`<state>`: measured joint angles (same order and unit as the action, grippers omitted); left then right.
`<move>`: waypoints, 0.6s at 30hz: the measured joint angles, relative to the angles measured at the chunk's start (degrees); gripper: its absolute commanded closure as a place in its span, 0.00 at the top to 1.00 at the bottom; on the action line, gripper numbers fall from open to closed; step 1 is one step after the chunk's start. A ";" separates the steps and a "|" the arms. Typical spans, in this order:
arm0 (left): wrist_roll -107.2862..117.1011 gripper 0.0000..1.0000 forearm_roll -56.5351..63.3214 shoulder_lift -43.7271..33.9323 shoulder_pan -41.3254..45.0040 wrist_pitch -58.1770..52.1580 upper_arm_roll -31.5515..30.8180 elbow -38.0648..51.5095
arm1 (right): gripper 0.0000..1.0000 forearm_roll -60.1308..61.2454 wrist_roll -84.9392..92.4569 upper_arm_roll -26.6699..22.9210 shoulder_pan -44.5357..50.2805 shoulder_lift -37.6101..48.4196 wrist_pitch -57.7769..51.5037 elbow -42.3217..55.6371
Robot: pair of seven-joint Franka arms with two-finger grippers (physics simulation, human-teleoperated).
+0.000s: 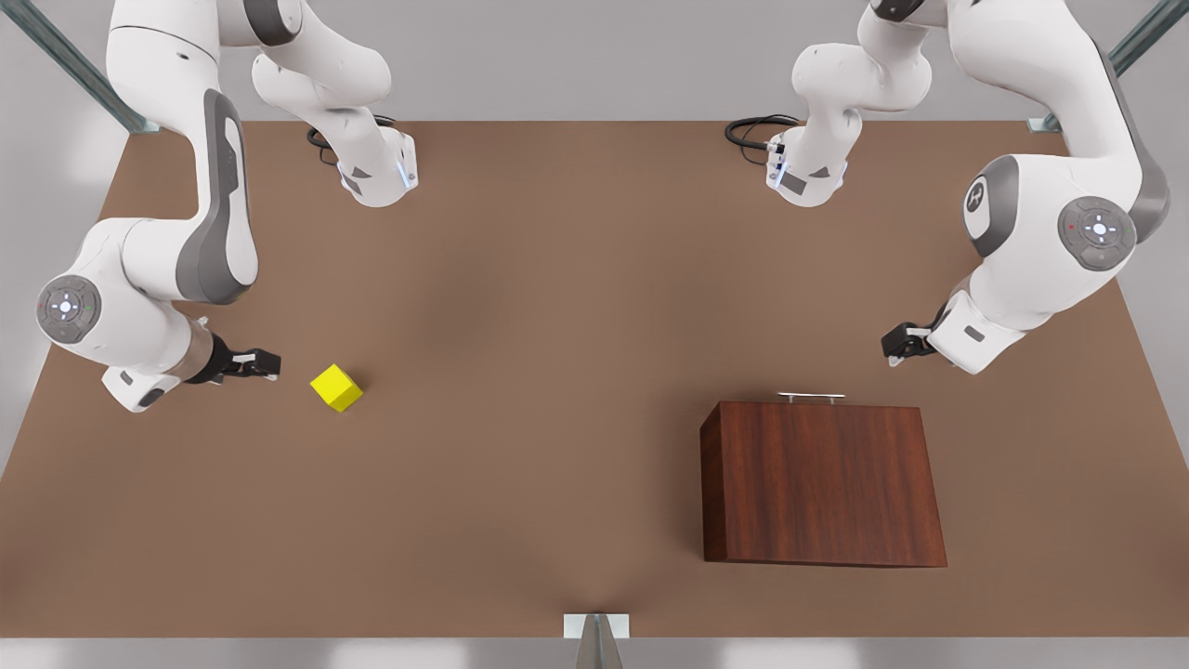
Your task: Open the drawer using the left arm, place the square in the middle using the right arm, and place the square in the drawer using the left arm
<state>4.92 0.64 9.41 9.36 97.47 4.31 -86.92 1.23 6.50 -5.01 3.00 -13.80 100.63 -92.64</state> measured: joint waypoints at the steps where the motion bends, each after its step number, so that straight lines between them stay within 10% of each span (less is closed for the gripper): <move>1: 0.35 1.00 0.08 0.00 0.06 -0.03 0.00 0.00 | 1.00 0.00 0.00 0.00 -0.01 0.00 0.00 -0.08; 18: 68.17 1.00 -7.06 -19.02 1.39 43.45 -0.08 -45.02 | 1.00 -0.10 37.89 0.00 1.07 -2.51 34.07 -27.34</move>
<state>73.09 -6.43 -9.62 10.75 140.92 4.22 -131.95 1.13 44.39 -5.01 4.07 -16.31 134.70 -119.98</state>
